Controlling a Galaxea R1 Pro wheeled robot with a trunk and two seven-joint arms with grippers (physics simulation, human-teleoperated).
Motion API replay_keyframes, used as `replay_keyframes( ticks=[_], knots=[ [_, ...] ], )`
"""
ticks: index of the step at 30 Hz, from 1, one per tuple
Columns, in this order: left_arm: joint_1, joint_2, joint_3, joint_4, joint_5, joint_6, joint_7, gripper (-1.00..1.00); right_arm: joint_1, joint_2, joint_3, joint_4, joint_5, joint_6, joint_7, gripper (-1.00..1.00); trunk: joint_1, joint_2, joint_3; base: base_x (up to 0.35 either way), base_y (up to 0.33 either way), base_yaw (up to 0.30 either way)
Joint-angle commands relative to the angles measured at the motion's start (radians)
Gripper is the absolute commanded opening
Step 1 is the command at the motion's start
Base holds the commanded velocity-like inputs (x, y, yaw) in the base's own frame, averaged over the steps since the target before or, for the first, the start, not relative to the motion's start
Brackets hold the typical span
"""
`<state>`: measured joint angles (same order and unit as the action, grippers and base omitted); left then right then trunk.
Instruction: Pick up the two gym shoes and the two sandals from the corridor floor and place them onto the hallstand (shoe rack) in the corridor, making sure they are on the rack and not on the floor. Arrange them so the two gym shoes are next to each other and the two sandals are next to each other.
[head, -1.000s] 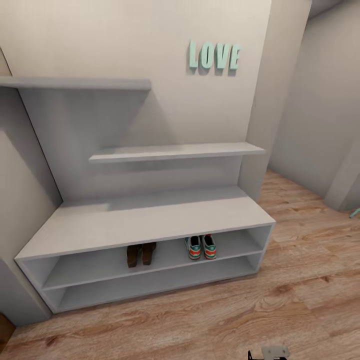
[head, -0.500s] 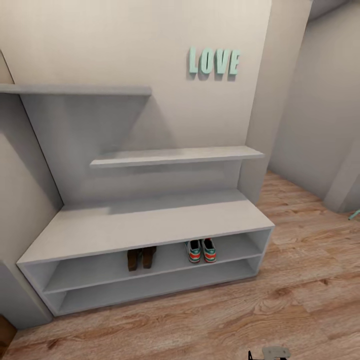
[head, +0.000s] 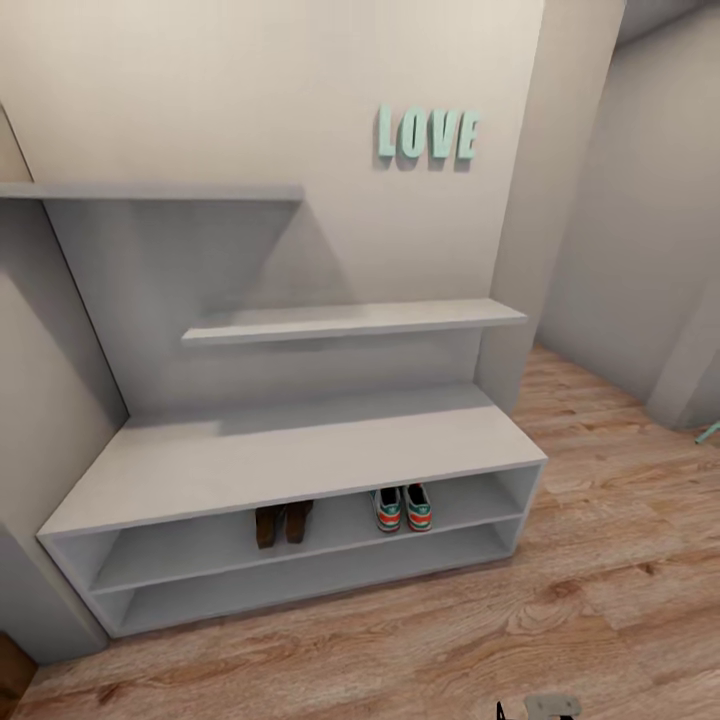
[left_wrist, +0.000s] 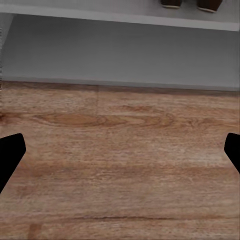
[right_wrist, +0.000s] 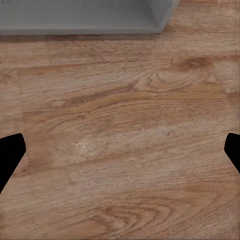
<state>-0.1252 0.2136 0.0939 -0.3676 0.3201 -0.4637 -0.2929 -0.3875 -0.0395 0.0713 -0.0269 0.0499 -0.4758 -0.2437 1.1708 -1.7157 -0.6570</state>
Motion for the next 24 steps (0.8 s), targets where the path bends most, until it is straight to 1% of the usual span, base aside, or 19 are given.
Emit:
replay_keyframes(
  ticks=[1,17,24],
  knots=[
    [-0.001,0.000,0.003,0.001,0.009,0.000,-0.010,1.00,-0.001,0.000,0.007,0.001,0.005,0.000,-0.009,1.00,-0.004,0.007,0.002,0.000,0.000,0.000],
    [-0.001,0.001,0.002,0.001,0.004,0.000,-0.011,1.00,-0.001,0.000,0.007,0.001,0.005,0.000,-0.009,1.00,-0.065,0.119,0.052,0.000,0.000,0.000],
    [-0.001,0.003,0.003,0.001,0.007,0.001,-0.010,1.00,-0.001,0.000,0.007,0.001,0.005,0.000,-0.009,1.00,-0.092,0.168,0.074,0.000,0.000,0.000]
  ],
)
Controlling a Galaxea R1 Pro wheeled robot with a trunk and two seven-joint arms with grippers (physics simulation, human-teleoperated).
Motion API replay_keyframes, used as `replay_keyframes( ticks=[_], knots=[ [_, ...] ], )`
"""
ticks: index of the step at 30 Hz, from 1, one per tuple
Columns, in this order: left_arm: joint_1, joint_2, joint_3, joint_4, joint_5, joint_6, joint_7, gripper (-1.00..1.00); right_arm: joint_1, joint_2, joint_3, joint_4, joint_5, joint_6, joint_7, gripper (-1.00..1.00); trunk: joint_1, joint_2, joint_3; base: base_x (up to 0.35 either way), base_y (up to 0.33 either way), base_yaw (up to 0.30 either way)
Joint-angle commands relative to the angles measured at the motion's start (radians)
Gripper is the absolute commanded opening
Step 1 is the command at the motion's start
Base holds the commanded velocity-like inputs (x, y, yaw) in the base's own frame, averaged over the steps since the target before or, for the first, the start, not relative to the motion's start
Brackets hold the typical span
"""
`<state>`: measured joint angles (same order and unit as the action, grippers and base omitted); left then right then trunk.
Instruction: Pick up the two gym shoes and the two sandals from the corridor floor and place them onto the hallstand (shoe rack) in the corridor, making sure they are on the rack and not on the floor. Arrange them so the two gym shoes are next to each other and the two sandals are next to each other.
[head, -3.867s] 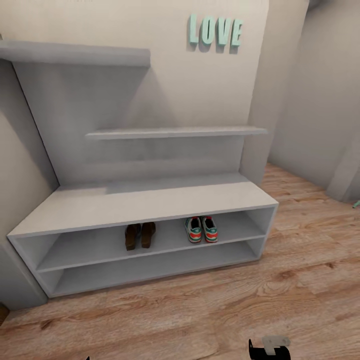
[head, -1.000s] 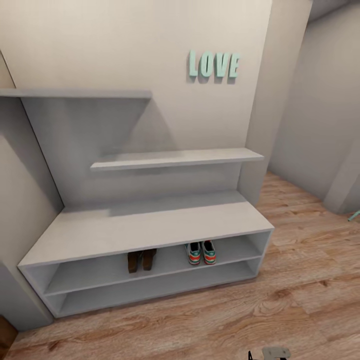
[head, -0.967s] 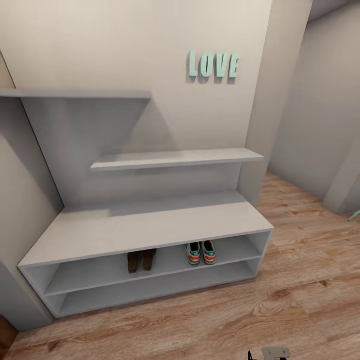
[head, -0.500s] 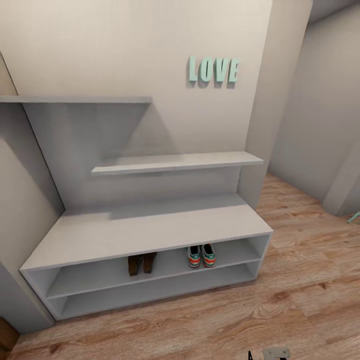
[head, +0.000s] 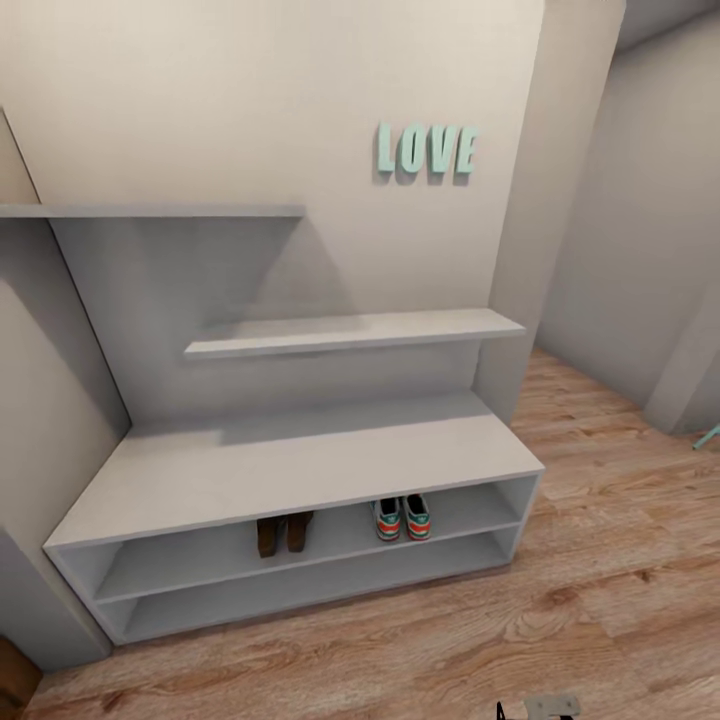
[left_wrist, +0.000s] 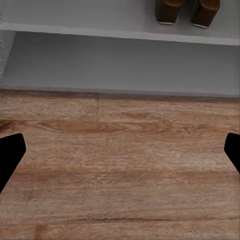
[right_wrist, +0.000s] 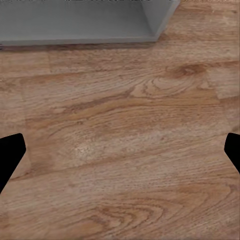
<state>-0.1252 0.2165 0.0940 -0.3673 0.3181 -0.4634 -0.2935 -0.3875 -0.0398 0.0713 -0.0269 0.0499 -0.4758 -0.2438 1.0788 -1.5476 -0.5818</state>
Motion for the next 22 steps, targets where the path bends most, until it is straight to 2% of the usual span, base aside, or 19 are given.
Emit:
replay_keyframes(
  ticks=[1,22],
  knots=[
    [-0.001,0.000,0.003,0.001,0.010,0.001,-0.010,1.00,-0.001,0.000,0.007,0.001,0.005,0.000,-0.009,1.00,-0.004,0.007,0.002,0.000,0.000,0.000],
    [-0.001,0.000,0.003,0.001,0.011,0.002,-0.009,1.00,-0.001,0.000,0.007,0.001,0.005,0.000,-0.009,1.00,-0.085,0.154,0.068,0.000,0.000,0.000]
  ],
)
